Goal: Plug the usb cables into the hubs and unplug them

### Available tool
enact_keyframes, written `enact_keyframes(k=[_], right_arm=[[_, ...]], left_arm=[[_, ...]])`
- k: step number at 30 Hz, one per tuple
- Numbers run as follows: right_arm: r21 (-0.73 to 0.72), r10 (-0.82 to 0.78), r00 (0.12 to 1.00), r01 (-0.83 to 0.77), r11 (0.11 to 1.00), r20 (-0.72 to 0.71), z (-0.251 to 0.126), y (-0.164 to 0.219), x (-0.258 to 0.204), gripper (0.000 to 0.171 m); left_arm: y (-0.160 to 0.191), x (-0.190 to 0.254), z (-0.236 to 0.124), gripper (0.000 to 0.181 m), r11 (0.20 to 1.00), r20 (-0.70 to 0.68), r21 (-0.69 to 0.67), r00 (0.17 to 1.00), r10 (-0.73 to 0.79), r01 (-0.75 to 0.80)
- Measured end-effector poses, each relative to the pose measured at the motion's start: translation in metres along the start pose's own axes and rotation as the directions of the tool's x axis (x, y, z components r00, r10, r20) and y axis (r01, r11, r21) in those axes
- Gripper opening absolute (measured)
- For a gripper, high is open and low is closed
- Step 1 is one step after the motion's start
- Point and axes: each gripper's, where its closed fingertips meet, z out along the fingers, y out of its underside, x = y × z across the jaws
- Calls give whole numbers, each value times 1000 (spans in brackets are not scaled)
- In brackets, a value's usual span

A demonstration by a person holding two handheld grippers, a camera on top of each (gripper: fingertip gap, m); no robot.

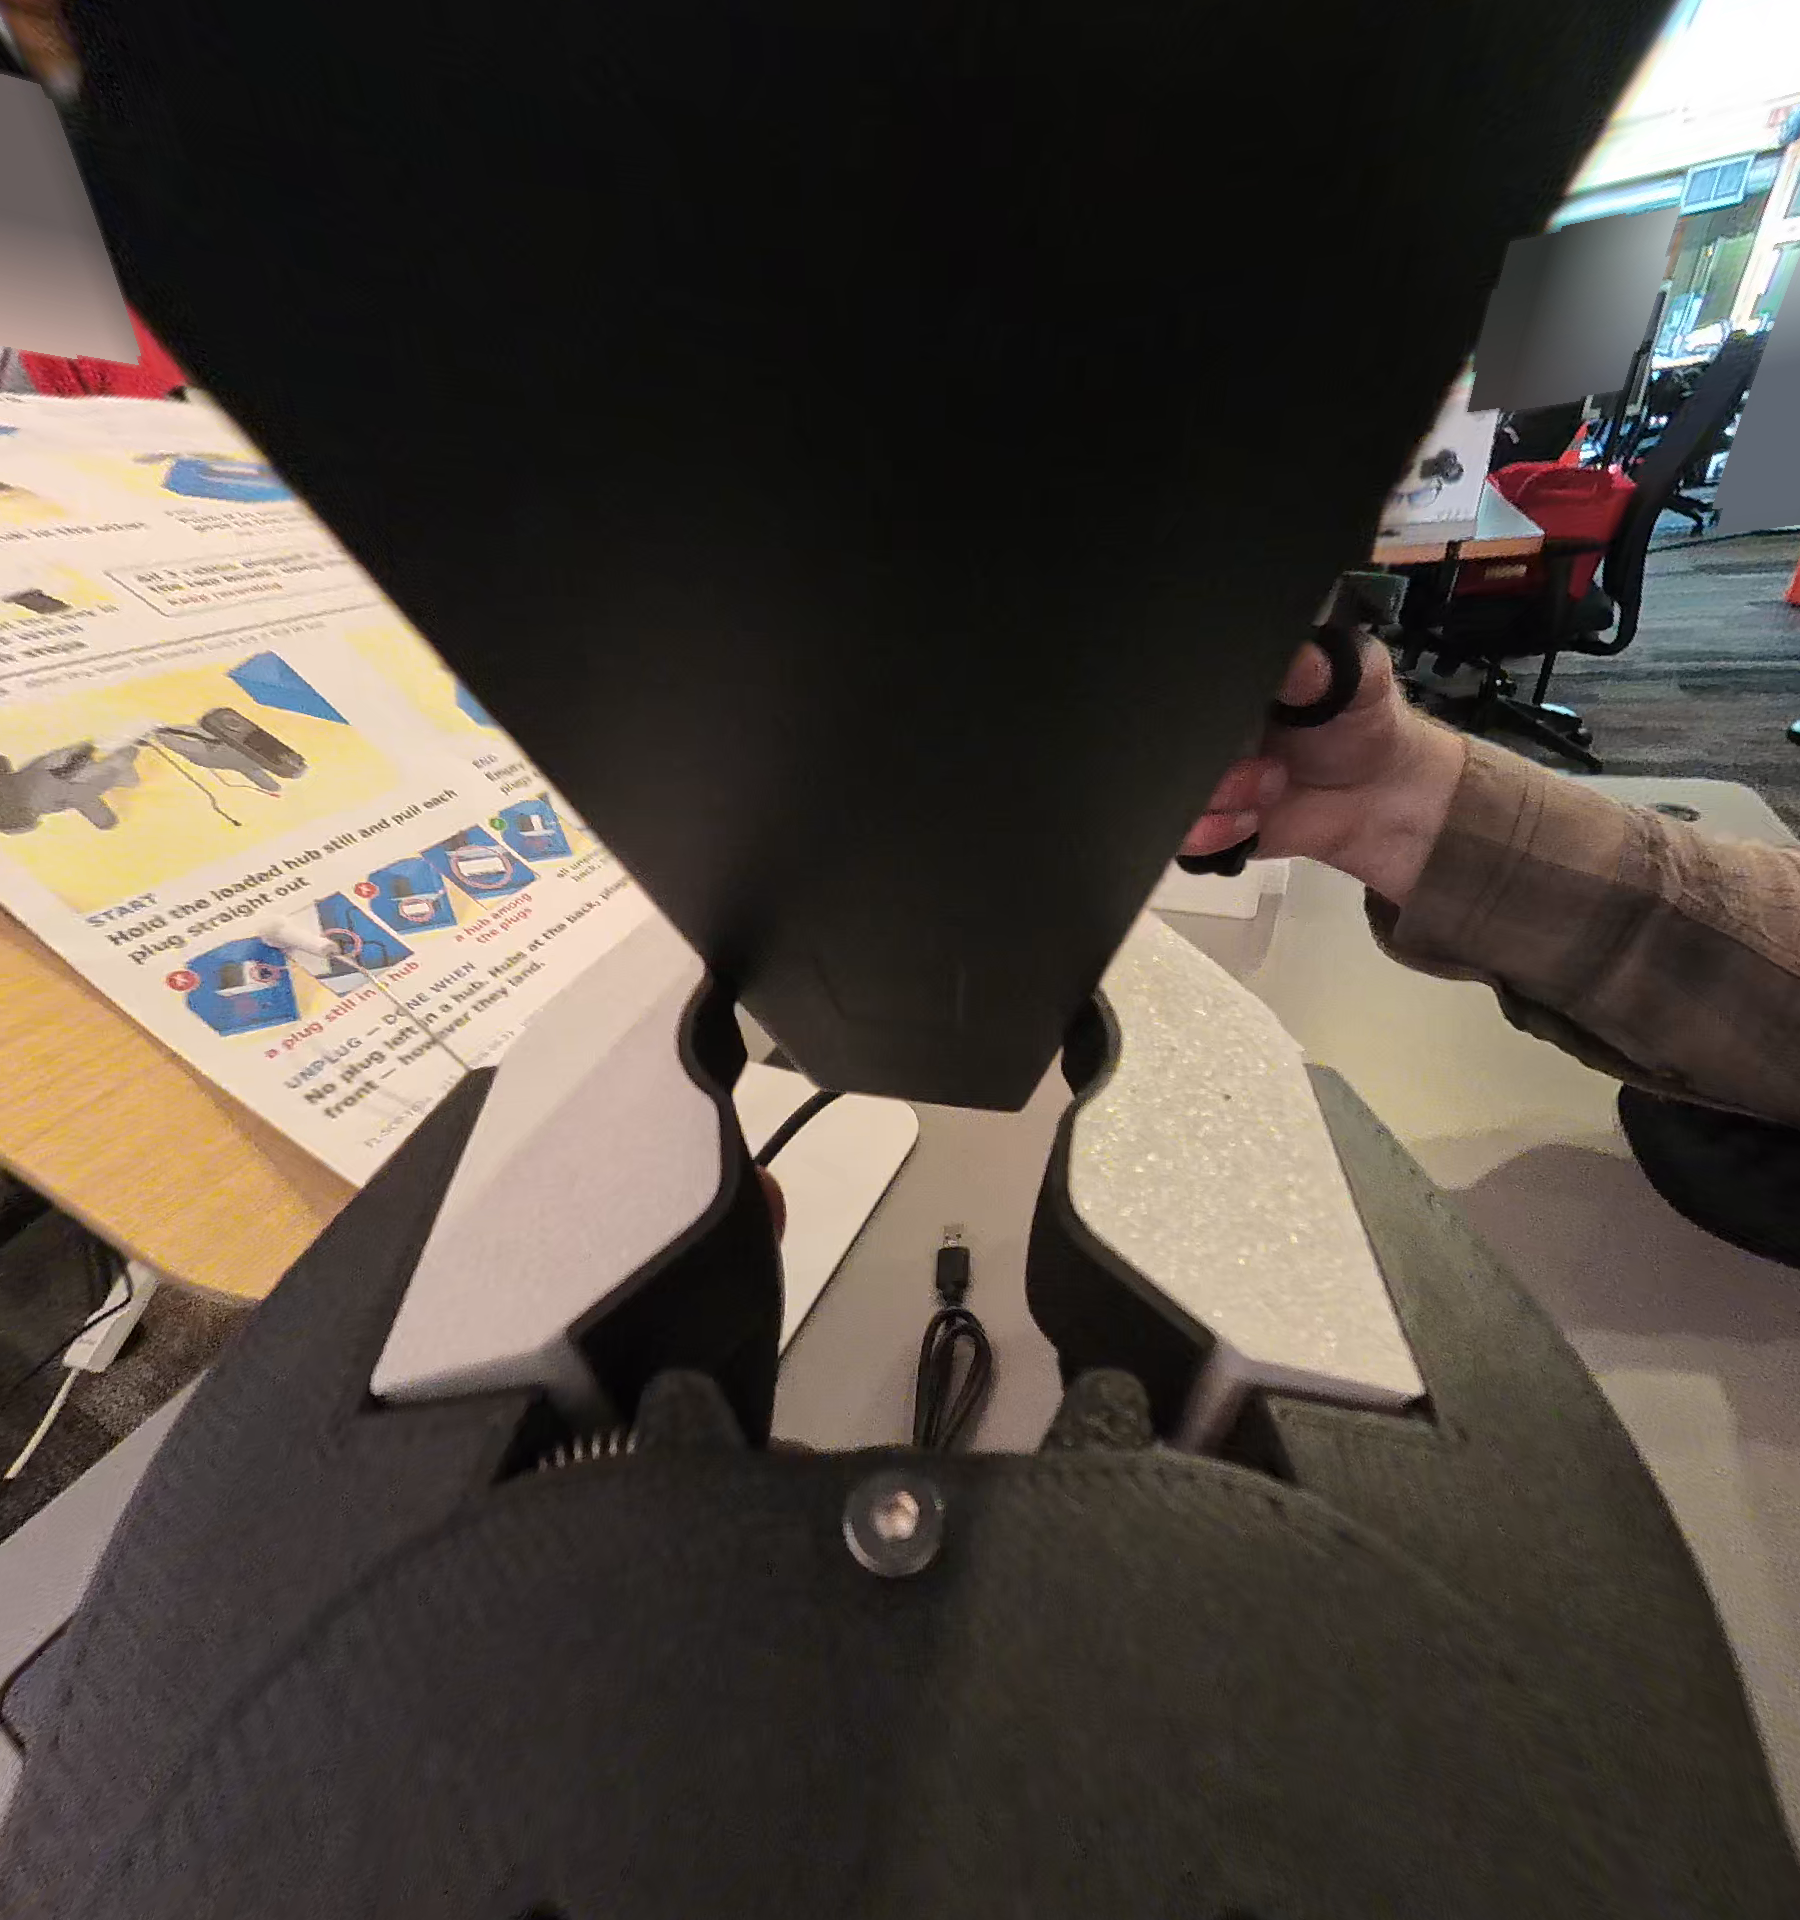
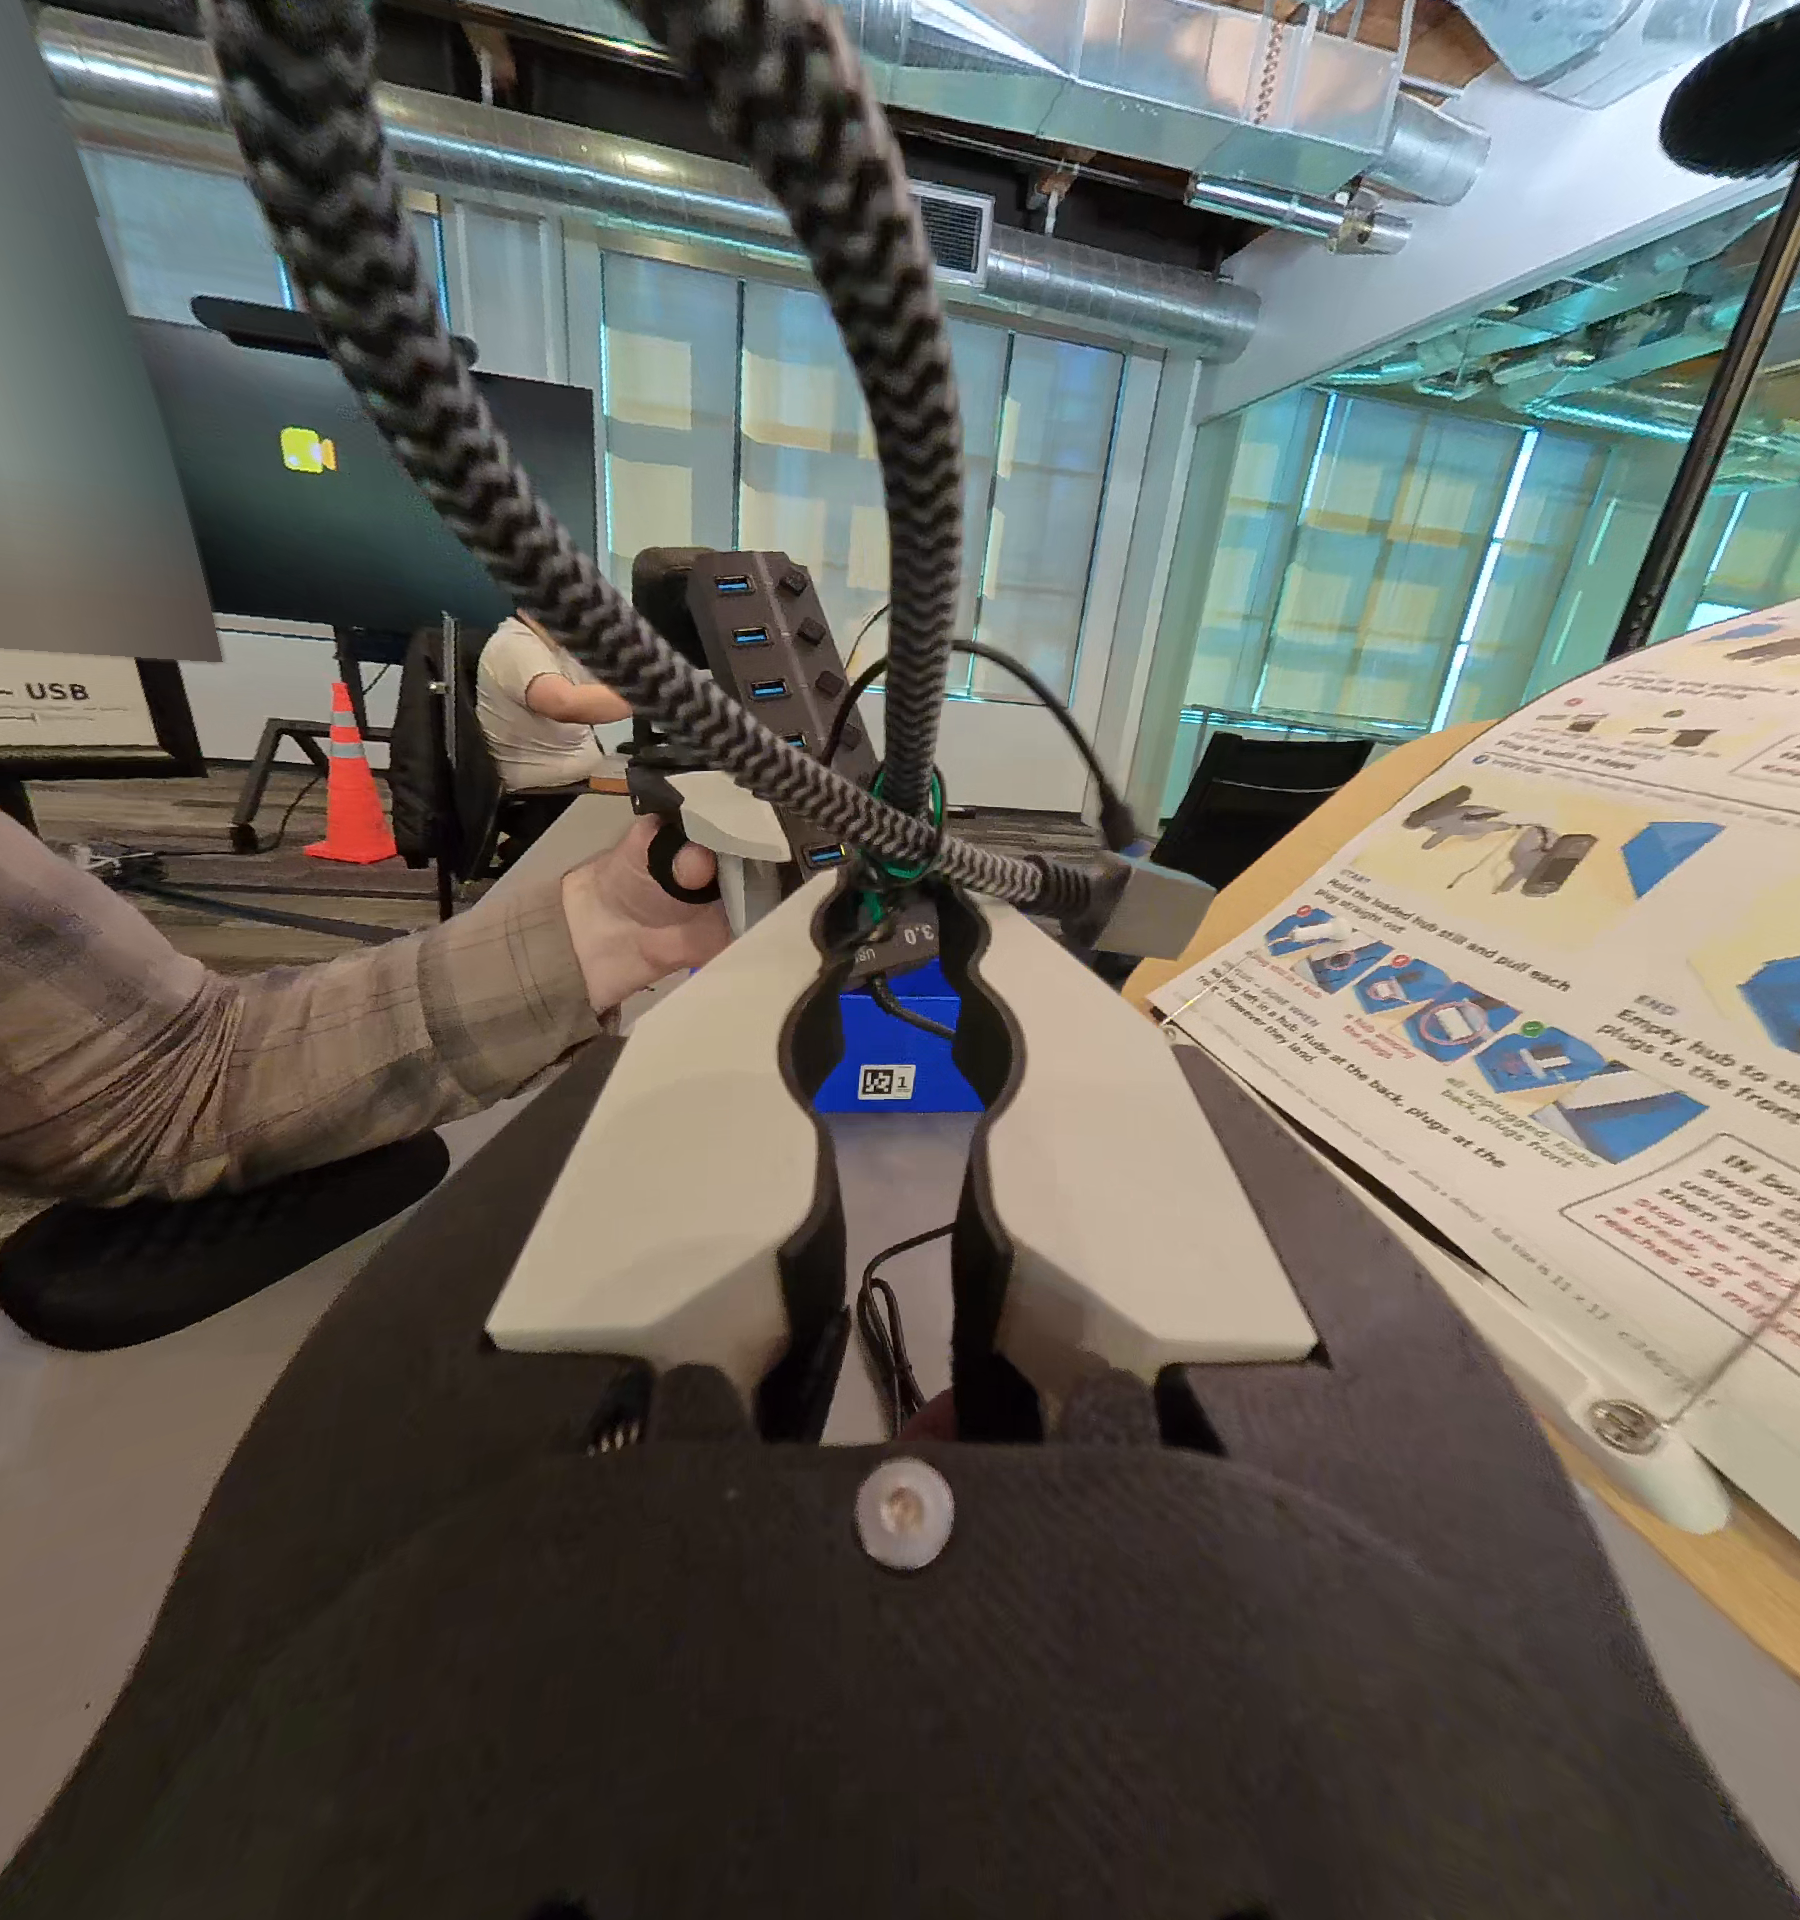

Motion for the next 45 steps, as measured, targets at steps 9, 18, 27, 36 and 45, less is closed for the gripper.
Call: enact_keyframes(k=[9,18,27,36,45], right_arm=[[-116,-19,995,7,993,-99,-36,-8,3,13],[-486,-276,862,40,873,-425,-173,-21,50,13],[-973,-760,609,-176,151,-228,-370,33,107,14],[-910,-662,745,-214,-355,83,-452,99,119,14],[-817,-386,922,-207,-538,21,-496,164,99,14]], left_arm=[[-13,-7,-12,61,999,26,47,1000,-13,12],[-15,-5,-13,61,998,14,59,1000,-14,13],[-9,-1,-5,61,999,8,37,1000,-5,5],[-3,0,0,61,1000,4,18,1000,-3,3],[1,-2,0,60,1000,5,9,1000,-7,7]])
